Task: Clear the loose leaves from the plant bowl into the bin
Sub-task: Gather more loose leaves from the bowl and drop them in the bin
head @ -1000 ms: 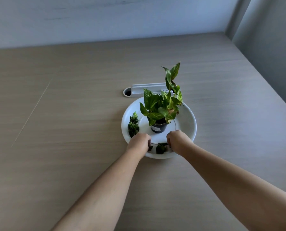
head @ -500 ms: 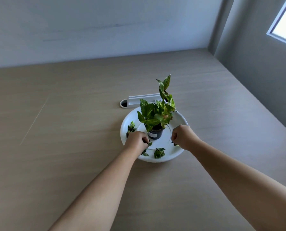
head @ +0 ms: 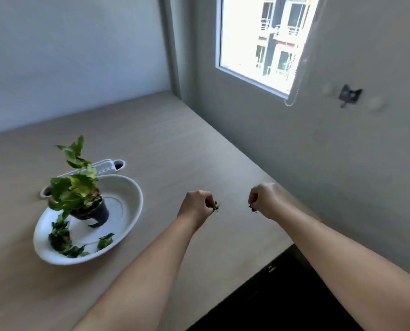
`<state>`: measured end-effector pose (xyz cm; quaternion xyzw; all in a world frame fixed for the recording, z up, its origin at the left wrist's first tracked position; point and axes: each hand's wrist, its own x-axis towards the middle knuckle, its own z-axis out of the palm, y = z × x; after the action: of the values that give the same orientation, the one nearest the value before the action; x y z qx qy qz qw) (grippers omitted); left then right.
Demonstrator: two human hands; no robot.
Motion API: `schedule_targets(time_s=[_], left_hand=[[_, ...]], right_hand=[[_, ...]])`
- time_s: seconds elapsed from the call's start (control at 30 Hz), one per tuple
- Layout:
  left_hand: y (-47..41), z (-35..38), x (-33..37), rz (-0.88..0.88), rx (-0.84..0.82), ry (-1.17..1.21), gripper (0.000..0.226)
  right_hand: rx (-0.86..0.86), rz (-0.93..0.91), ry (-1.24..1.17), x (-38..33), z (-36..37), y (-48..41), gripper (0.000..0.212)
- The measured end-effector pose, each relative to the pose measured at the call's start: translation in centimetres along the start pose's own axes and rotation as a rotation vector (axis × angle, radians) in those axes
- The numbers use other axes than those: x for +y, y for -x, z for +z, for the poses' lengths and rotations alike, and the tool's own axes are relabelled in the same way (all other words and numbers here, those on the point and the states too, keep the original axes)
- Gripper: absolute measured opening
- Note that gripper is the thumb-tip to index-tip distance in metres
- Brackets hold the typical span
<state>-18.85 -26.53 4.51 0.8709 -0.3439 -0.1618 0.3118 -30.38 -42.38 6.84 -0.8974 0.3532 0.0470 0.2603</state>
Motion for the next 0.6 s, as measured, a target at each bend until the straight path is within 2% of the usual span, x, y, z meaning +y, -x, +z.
schedule_targets(time_s=[0.17,0.33,0.47,0.6], left_hand=[[-0.6,13.1,14.9,0.236,-0.200,-0.007,0.010],[0.1,23.9,24.8,0.404,-0.410,-0.070,0.012],[1.0,30.6,27.6,0.481,-0.578,-0.144,0.012],[1.6,37.3,25.8,0.508,-0.748,-0.263,0.015]], right_hand=[[0.146,0.272,-0.058,19.3,-6.9,6.9,0.019],[0.206,0.505,-0.159,32.5,-8.5,13.1,0.028],[0.214,0.645,-0.266,38.6,-5.6,16.0,0.029],[0.217,0.794,-0.378,42.3,-0.2,18.1,0.026]])
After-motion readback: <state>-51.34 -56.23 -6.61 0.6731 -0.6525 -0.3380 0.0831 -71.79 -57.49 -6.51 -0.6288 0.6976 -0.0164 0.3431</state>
